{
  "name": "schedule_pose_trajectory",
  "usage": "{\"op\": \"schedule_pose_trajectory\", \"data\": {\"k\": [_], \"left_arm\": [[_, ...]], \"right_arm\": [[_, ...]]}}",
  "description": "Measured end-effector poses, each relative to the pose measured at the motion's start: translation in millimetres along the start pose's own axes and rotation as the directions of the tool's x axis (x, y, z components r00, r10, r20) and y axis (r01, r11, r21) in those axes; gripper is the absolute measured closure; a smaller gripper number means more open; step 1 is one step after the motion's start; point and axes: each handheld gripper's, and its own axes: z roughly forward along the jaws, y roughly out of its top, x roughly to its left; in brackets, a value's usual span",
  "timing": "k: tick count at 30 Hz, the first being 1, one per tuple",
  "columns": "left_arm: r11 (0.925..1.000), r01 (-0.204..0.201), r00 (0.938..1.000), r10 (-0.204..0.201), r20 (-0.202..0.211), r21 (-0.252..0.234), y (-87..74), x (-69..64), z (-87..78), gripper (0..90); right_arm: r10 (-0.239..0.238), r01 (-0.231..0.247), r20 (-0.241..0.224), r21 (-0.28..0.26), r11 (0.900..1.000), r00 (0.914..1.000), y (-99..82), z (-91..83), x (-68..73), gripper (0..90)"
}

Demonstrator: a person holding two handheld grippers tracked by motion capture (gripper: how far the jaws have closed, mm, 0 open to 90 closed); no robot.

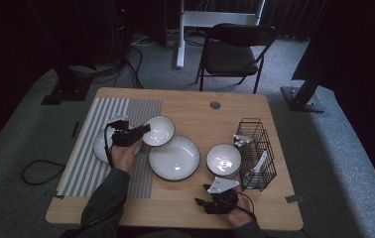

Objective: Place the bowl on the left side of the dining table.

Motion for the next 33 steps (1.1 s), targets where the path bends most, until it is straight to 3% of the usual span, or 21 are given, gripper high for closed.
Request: {"op": "schedule_pose_trajectory", "data": {"k": [19, 33], "left_arm": [[0.9994, 0.023, 0.9981, -0.025, -0.057, -0.027, 0.4, 26.3, -19.0, 81.3], [0.9979, 0.052, 0.9916, -0.056, -0.117, -0.039, -3.8, 50.3, -34.1, 81.2]], "right_arm": [[0.0, 0.0, 0.0, 0.0, 1.0, 1.0, 0.0, 0.0, 0.0, 41.1], [-0.001, 0.001, 0.0, 0.001, 1.0, 1.0, 0.0, -0.1, 0.0, 41.1]]}}
